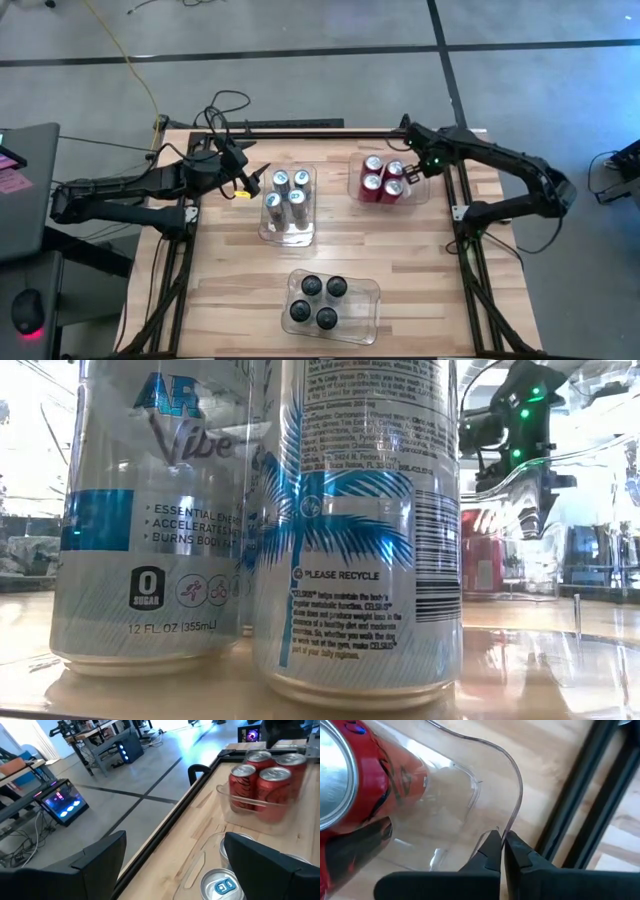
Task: Sort soda cans
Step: Move the top right transparent bin to the center of the table
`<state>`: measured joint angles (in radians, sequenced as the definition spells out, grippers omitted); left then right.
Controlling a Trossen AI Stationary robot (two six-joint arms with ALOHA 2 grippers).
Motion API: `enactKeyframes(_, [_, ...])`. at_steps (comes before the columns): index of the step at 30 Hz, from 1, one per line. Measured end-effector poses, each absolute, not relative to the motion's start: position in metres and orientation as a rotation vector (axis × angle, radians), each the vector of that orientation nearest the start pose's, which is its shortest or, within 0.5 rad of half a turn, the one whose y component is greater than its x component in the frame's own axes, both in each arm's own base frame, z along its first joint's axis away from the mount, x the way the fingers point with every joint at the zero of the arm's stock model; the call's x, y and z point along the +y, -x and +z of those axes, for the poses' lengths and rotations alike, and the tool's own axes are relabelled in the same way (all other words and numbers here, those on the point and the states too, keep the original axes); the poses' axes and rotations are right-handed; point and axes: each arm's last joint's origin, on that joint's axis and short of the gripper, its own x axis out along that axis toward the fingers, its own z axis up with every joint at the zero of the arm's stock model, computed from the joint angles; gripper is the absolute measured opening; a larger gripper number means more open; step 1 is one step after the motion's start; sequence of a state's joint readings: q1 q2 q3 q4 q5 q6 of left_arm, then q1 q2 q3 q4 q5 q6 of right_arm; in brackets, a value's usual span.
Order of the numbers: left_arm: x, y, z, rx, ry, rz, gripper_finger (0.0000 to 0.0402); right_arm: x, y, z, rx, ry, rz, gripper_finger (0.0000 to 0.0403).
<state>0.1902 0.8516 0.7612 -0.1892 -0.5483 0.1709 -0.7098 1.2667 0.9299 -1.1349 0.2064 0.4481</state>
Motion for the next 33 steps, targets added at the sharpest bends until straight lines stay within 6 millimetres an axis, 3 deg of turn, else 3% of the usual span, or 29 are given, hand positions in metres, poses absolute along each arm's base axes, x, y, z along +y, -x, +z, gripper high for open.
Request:
enactKeyframes(11, [0.05, -0.178, 0.314, 0.334, -0.193, 0.711, 0.0334, -0.096, -0.167, 0.24, 1.299, -0.703, -0.954, 0.0011])
enactKeyframes(15, [0.05, -0.178, 0.315, 0.328, -0.187, 0.713, 0.0334, -0.091, -0.174, 0.241, 1.254, -0.685, -0.917, 0.001])
enactKeyframes(33, [0.05, -0.179, 0.316, 0.303, -0.16, 0.713, 0.0334, -0.138, -0.203, 0.234, 1.021, -0.502, -0.801, 0.001])
